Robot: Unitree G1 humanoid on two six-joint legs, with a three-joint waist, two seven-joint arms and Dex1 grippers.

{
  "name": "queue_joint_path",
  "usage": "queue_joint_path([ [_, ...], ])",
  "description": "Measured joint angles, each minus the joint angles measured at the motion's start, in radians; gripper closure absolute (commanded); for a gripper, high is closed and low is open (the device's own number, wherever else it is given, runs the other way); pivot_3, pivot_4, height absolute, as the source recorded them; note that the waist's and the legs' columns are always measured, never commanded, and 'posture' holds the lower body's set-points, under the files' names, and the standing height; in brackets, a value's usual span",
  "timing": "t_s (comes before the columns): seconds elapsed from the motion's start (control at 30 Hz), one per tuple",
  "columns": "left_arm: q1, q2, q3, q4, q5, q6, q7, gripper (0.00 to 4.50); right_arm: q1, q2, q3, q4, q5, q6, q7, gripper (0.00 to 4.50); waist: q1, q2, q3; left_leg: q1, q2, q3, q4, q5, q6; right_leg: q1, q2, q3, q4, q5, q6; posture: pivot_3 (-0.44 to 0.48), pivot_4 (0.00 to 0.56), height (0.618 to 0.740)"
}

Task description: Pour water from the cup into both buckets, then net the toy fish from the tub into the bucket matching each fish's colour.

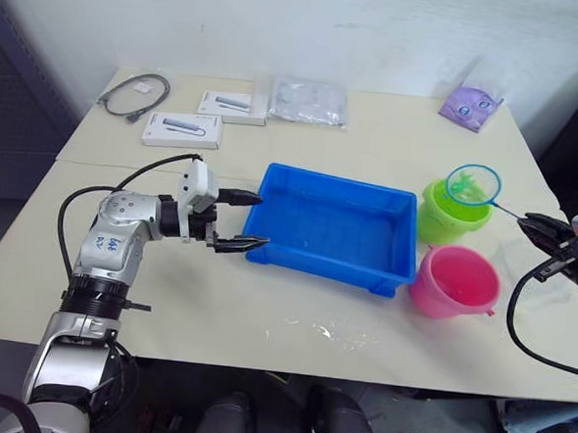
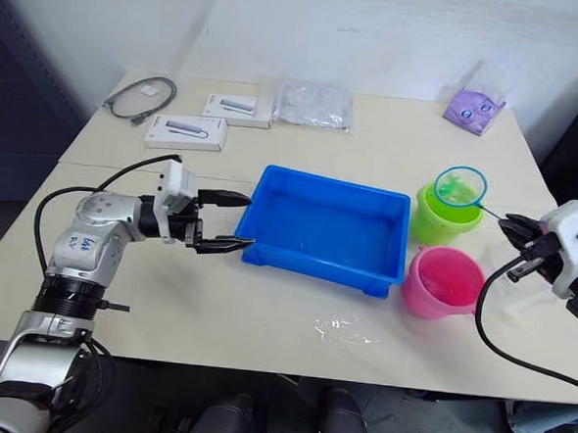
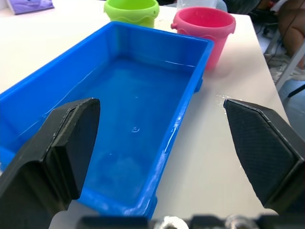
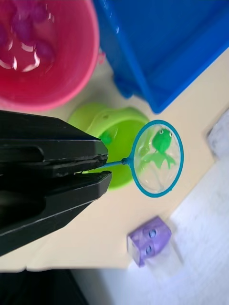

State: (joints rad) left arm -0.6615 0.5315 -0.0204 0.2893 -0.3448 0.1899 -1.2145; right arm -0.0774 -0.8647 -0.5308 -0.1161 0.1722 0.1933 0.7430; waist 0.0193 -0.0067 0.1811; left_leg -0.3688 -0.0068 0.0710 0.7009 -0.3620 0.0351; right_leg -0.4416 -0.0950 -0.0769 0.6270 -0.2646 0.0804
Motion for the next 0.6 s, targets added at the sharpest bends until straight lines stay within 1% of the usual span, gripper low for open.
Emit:
queue_joint_path([
  [0.1,0.000,-0.007,-0.006,0.000,0.001,-0.002,0.000,0.04,-0.002,0.001,0.057,0.089,-0.135,-0.166,-0.105,4.50,0.000,0.000,0.000,0.000,0.000,0.000,0.000,0.000,0.000,0.000,0.000,0.001,0.000,0.000,0.000,0.000,0.150,0.740],
  [0.27,-0.001,-0.029,-0.006,-0.009,-0.006,0.007,0.006,0.04,-0.011,-0.006,0.096,0.212,-0.295,-0.340,-0.265,4.50,0.000,0.000,0.000,0.000,0.000,0.000,0.000,0.000,0.000,0.000,0.000,0.001,0.000,0.000,0.000,0.000,0.150,0.740],
  [0.33,-0.001,-0.052,-0.001,-0.025,-0.020,0.031,0.025,0.04,-0.011,-0.035,0.104,0.256,-0.356,-0.402,-0.315,4.50,0.001,0.001,0.000,-0.001,0.000,0.000,0.000,0.000,0.000,0.000,-0.001,0.003,0.000,0.000,0.000,0.000,0.150,0.740],
  [0.47,-0.018,-0.091,-0.001,-0.091,-0.044,0.084,0.068,0.04,-0.008,-0.105,0.165,0.313,-0.484,-0.544,-0.406,4.50,0.000,0.001,0.000,0.000,0.000,0.000,0.000,0.000,-0.001,0.000,0.000,0.004,-0.001,0.000,0.000,0.000,0.150,0.740],
  [0.6,-0.025,-0.101,-0.001,-0.124,-0.049,0.108,0.088,0.04,-0.008,-0.117,0.185,0.363,-0.561,-0.608,-0.486,4.50,-0.002,0.001,-0.001,0.000,0.000,0.000,0.000,0.001,-0.002,0.001,0.000,0.004,-0.001,0.000,0.000,0.000,0.150,0.740],
])
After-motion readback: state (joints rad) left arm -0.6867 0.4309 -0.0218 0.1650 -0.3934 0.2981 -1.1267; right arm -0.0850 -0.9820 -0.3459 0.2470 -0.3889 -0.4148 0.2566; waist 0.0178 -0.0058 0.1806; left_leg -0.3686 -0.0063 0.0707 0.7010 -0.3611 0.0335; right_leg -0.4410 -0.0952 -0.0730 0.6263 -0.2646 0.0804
